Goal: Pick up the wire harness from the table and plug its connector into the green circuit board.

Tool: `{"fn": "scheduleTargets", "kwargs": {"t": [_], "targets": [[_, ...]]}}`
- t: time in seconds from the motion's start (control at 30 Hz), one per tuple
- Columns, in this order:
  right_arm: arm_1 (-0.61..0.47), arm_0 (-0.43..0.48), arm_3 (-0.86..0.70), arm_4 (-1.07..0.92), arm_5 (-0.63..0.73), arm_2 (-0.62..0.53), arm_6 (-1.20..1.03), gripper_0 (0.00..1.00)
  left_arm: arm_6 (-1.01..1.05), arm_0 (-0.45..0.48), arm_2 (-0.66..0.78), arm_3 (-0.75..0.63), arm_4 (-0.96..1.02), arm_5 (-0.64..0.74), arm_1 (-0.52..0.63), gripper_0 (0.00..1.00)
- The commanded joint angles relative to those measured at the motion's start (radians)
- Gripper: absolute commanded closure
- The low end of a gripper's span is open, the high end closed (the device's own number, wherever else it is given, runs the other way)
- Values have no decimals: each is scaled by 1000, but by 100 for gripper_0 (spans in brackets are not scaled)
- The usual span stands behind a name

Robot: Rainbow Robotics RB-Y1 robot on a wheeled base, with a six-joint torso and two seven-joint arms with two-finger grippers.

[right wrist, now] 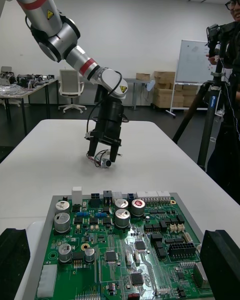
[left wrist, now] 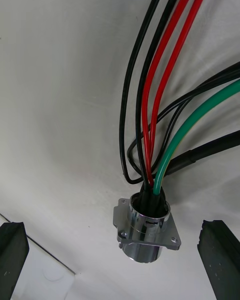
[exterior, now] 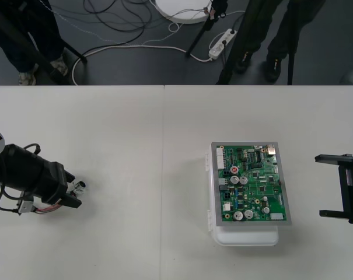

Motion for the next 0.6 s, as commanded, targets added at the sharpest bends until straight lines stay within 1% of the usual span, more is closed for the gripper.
{"fn": "scheduleTargets", "kwargs": {"t": [0.03, 0.23, 0.6], "targets": [[3, -25, 5, 3, -13, -2, -52, 0, -67, -37, -11, 8, -9, 18, -32, 0], [3, -25, 0, 26, -13, -2, -82, 0, -67, -37, -10, 77, 6, 30, -69, 0], [3, -25, -6, 32, -13, -2, -116, 0, -67, -35, -10, 79, 2, 33, -72, 0]]}}
